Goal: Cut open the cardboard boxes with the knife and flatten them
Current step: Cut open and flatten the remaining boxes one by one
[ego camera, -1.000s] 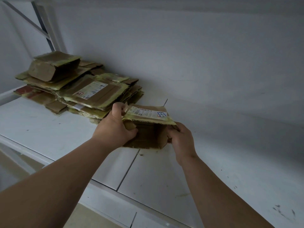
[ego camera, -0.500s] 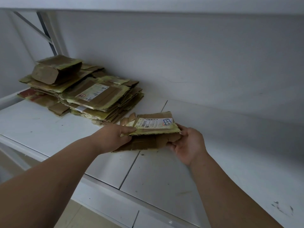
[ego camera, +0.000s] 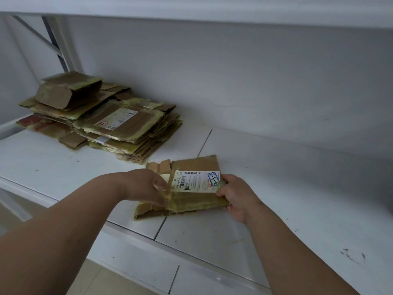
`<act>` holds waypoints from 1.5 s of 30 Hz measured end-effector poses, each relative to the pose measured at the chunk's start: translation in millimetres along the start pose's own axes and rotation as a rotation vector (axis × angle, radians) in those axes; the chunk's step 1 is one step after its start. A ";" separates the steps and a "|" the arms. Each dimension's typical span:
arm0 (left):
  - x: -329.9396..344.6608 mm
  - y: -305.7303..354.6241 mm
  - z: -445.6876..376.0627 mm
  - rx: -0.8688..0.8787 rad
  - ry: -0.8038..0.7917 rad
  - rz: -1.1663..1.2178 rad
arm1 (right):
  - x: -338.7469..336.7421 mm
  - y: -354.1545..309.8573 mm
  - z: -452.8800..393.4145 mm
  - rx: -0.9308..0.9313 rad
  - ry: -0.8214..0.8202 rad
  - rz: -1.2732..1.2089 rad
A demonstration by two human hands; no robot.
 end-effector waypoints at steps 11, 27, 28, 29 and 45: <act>67.8 -19.5 -23.9 0.007 0.182 -0.265 | 22.2 -19.3 21.2 -0.451 0.291 1.276; 63.5 -2.8 -38.3 0.017 0.369 -0.204 | 59.6 4.1 -23.3 -0.455 0.021 1.447; 65.9 -6.3 -40.3 0.013 0.341 -0.185 | 58.0 2.8 -27.5 -0.439 0.004 1.444; 65.7 -8.2 -42.5 0.007 0.310 -0.190 | 55.7 -1.0 -29.8 -0.433 -0.007 1.441; 59.3 -12.7 -49.0 0.002 0.179 -0.315 | 61.1 -0.7 -27.4 -0.464 0.025 1.512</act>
Point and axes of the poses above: each hand's wrist, its own z-axis away from the middle knuckle, its own x-axis out of the palm, y = z × x, the point moved 4 cm from there along -z, towards the middle knuckle, and after that the axes turned 9 degrees about z, right-handed, at the moved point
